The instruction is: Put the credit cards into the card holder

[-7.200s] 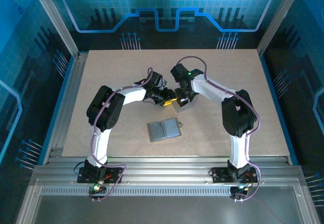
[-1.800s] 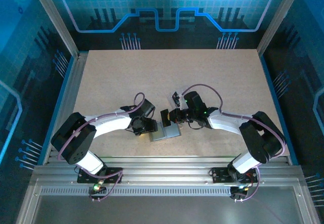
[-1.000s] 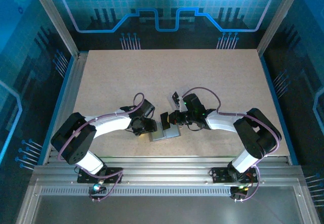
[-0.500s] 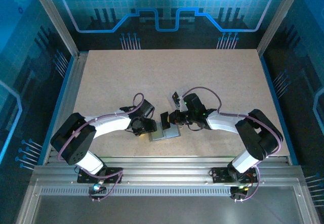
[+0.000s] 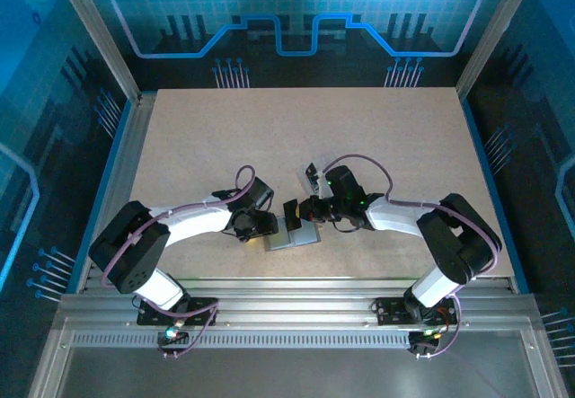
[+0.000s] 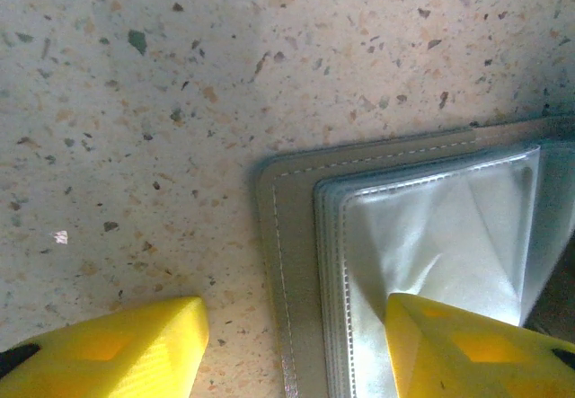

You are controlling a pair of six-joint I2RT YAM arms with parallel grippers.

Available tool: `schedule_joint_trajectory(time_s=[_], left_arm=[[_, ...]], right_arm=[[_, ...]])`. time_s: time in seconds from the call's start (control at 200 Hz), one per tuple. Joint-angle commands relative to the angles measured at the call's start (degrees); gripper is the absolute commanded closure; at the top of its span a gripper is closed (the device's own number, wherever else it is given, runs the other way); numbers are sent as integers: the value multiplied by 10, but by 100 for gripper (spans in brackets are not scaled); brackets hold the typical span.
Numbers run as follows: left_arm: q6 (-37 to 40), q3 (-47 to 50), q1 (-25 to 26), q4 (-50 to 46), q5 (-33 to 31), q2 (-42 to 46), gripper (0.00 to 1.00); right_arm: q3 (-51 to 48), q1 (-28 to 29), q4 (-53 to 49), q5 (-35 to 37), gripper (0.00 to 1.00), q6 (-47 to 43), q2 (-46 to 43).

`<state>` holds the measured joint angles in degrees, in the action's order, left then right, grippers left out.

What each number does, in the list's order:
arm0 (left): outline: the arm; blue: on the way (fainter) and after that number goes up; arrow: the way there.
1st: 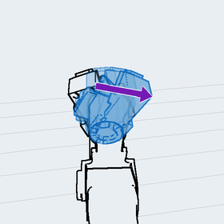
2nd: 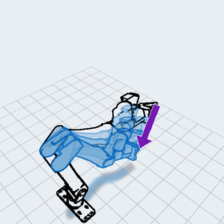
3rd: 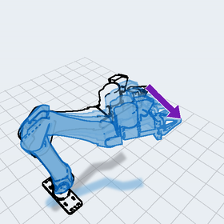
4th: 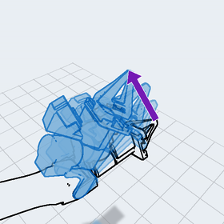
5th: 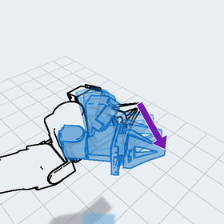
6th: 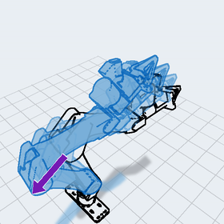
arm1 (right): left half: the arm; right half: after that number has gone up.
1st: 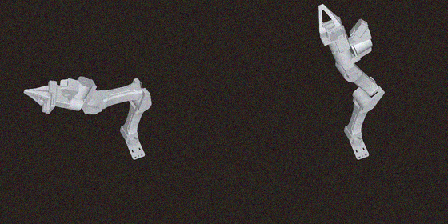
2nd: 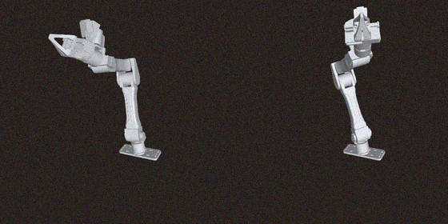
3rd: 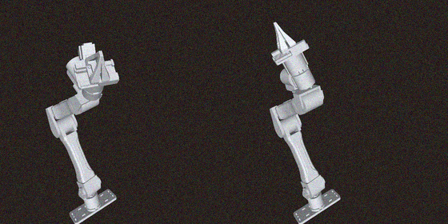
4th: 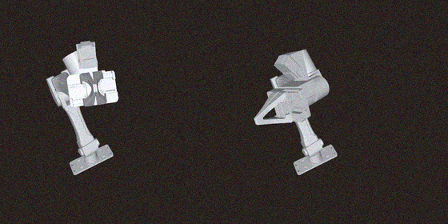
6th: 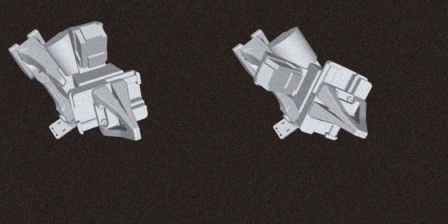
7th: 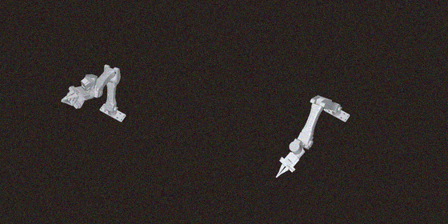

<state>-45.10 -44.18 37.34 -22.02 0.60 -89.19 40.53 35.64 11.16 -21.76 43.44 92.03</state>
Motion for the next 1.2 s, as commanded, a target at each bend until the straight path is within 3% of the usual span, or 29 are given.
schedule_joint_trajectory(time_s=[0.0,0.62,1.196], left_arm=[[-5,29,5,42,19,-35,43],[-6,37,5,48,21,-35,43],[-2,34,5,52,22,-44,44]], right_arm=[[4,7,13,-13,100,8,15],[-27,4,71,-37,100,92,48],[-69,37,-9,0,100,81,3]])
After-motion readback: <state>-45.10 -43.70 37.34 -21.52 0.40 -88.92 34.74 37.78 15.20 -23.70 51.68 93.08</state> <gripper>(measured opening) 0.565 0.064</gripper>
